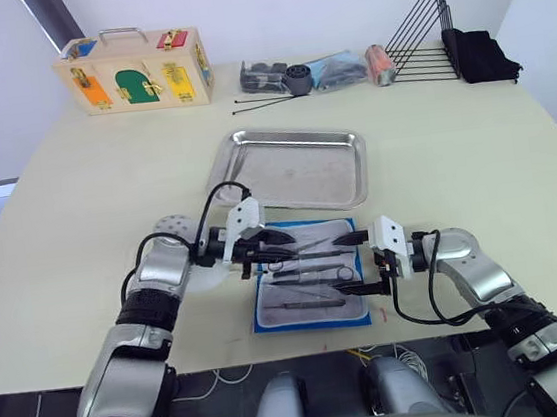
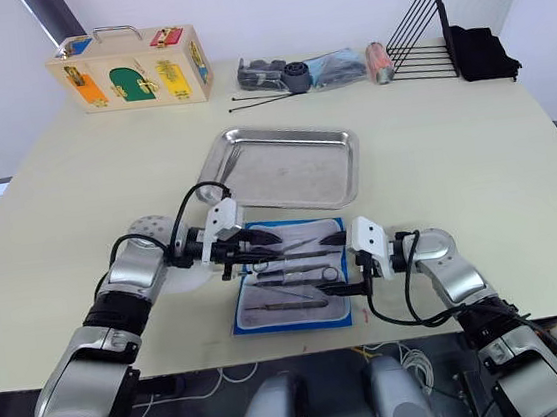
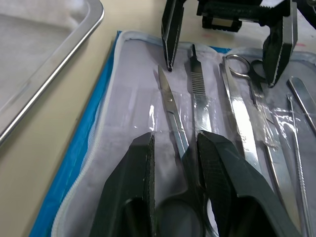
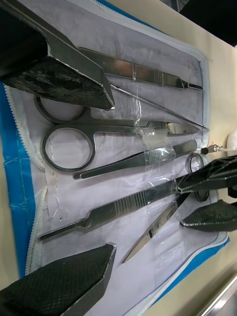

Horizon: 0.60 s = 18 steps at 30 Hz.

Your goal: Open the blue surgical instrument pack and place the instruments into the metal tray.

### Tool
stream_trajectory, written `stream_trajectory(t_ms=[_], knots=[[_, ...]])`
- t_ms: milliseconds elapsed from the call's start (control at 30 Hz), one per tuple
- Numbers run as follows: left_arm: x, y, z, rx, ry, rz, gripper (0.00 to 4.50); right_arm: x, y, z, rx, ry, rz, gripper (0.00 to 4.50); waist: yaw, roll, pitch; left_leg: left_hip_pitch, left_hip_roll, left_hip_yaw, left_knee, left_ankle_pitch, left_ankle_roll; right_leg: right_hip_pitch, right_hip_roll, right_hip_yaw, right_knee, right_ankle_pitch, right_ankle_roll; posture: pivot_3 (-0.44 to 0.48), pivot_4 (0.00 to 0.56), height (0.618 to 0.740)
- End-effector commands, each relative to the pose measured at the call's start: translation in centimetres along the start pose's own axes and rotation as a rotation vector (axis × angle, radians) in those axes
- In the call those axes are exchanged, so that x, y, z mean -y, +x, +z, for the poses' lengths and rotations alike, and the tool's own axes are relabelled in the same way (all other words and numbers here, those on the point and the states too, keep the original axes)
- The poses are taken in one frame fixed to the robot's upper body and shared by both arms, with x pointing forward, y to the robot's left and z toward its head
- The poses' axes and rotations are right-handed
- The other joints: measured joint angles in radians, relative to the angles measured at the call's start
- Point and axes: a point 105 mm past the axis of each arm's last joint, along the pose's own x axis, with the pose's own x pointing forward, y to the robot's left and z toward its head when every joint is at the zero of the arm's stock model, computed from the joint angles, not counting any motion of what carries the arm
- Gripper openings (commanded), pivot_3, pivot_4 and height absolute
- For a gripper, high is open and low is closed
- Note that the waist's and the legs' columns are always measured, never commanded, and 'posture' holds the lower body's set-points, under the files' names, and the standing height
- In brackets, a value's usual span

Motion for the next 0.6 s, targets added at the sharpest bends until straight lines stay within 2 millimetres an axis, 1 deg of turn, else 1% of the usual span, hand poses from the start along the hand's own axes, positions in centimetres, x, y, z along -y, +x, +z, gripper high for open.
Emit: stream_trajectory(t_ms=[33, 267, 433, 600], knots=[[-0.12, -0.30, -0.23, -0.050, 0.049, 0.005, 1.50, -2.12, -0.40, -6.03, -0.207, 0.158, 0.021, 4.50, 0.000, 0.000, 0.000, 0.000, 0.000, 0.000, 0.000, 0.000, 0.000, 0.000, 0.000, 0.000, 0.000, 0.000, 0.000, 0.000, 0.150, 0.740], [-0.09, -0.25, -0.92, -0.108, 0.045, -0.010, 1.50, -2.07, -0.41, -6.03, -0.209, 0.156, 0.020, 4.50, 0.000, 0.000, 0.000, 0.000, 0.000, 0.000, 0.000, 0.000, 0.000, 0.000, 0.000, 0.000, 0.000, 0.000, 0.000, 0.000, 0.150, 0.740], [-0.57, -0.04, -0.66, -0.144, 0.053, -0.023, 1.50, -1.93, -0.34, -5.96, -0.207, 0.153, 0.019, 4.50, 0.000, 0.001, -0.001, 0.000, 0.000, 0.000, 0.000, 0.000, 0.000, 0.001, 0.000, 0.000, 0.000, 0.000, 0.000, 0.000, 0.150, 0.740], [-0.59, 0.10, -0.79, -0.169, 0.058, -0.040, 1.50, -1.94, -0.22, -5.90, -0.203, 0.153, 0.018, 4.50, -0.001, 0.001, -0.001, 0.001, 0.000, 0.001, 0.000, 0.000, 0.000, 0.001, 0.000, 0.000, 0.000, 0.000, 0.000, 0.000, 0.150, 0.740]])
